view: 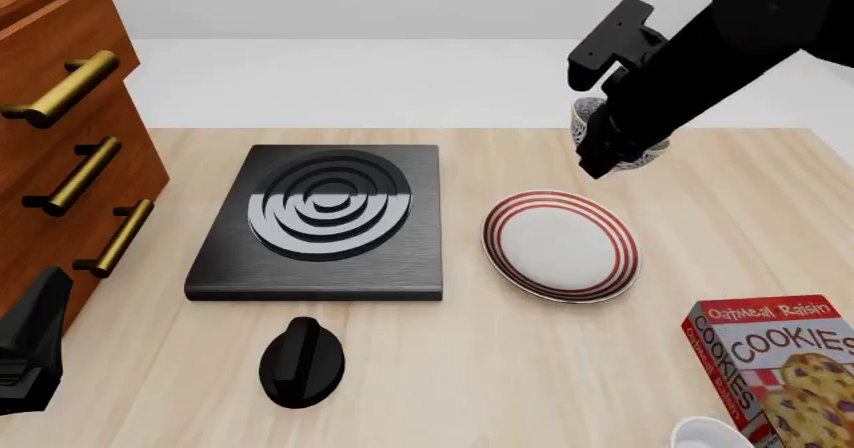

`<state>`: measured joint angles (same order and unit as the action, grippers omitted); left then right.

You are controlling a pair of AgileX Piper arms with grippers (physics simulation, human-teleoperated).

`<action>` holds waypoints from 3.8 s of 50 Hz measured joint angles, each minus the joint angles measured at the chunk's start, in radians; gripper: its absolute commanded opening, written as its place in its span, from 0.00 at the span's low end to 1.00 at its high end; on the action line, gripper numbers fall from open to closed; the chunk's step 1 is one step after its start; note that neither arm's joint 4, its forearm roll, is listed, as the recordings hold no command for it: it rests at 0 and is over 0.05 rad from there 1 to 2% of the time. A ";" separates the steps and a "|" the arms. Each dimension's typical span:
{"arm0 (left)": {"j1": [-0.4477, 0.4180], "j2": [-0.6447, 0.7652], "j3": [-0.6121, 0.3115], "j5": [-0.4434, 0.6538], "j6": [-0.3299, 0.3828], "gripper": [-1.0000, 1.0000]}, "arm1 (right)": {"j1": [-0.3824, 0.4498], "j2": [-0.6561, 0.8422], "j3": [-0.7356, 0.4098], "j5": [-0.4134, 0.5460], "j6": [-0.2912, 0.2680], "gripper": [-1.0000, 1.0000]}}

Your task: Pick the akita bowl on the ramekin and place it on the plate.

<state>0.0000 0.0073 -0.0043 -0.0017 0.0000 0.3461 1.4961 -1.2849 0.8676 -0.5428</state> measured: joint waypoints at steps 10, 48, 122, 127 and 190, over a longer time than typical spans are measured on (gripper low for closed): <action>0.000 0.000 0.000 0.000 0.000 1.00 | -0.003 0.062 -0.031 -0.025 -0.011 0.00; 0.000 0.000 0.000 0.000 0.000 1.00 | -0.012 0.222 -0.047 -0.139 0.008 0.00; 0.000 0.000 0.000 0.000 0.000 1.00 | -0.010 0.423 0.024 -0.327 0.027 0.00; 0.000 0.000 0.000 0.000 0.000 1.00 | -0.007 0.435 0.035 -0.344 0.033 0.00; 0.000 0.000 0.000 0.000 0.000 1.00 | -0.020 0.315 0.080 -0.312 0.047 1.00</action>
<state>0.0000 0.0073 -0.0043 -0.0017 0.0000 0.3260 1.8113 -1.2044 0.5556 -0.4960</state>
